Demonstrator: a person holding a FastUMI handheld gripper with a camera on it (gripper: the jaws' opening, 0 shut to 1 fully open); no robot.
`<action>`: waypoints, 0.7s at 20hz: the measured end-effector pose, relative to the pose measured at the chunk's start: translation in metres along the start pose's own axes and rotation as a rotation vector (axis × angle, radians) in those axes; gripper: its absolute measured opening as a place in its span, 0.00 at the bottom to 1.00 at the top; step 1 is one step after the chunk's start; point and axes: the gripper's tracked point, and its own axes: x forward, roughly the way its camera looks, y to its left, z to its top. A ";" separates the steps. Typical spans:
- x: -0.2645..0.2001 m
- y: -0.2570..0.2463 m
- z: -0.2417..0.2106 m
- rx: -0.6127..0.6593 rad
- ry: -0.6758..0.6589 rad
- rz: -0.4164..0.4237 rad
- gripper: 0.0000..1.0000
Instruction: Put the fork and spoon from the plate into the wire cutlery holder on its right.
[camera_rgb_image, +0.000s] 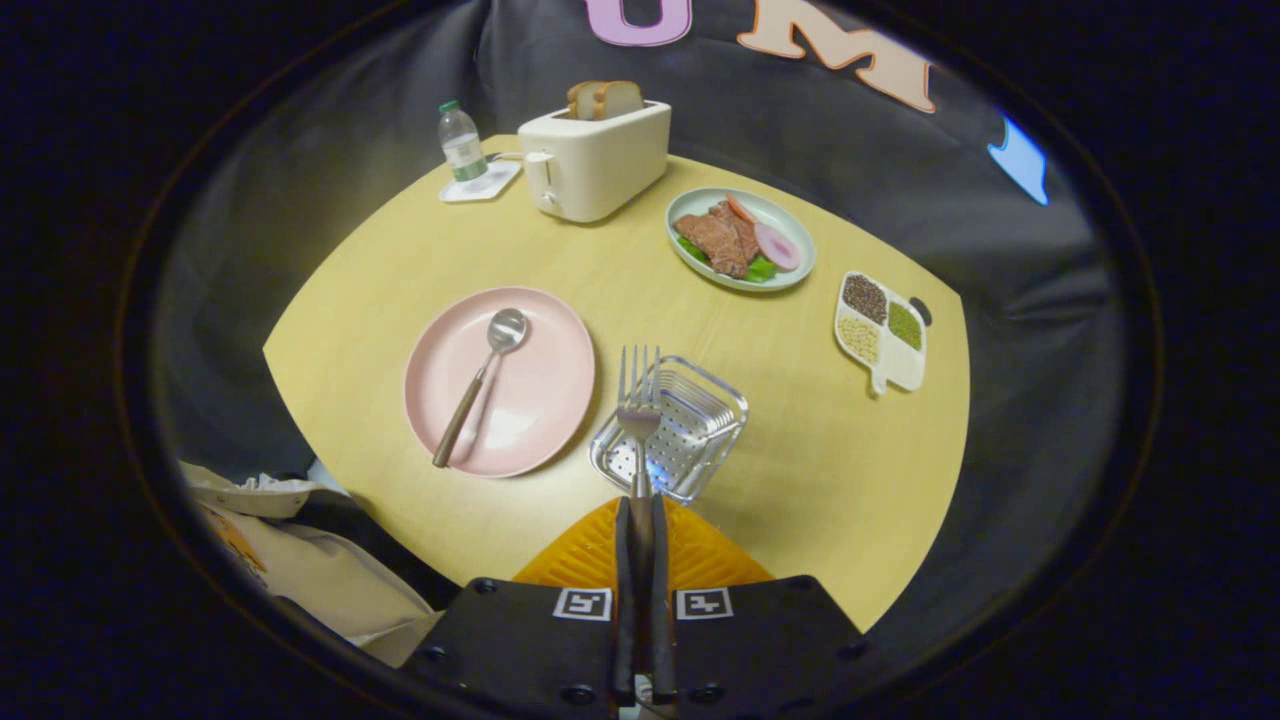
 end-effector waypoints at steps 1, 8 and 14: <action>0.000 -0.003 -0.003 0.000 0.012 0.000 0.10; 0.011 -0.012 -0.019 -0.016 0.115 0.006 0.10; 0.021 -0.008 -0.011 -0.006 0.137 0.023 0.13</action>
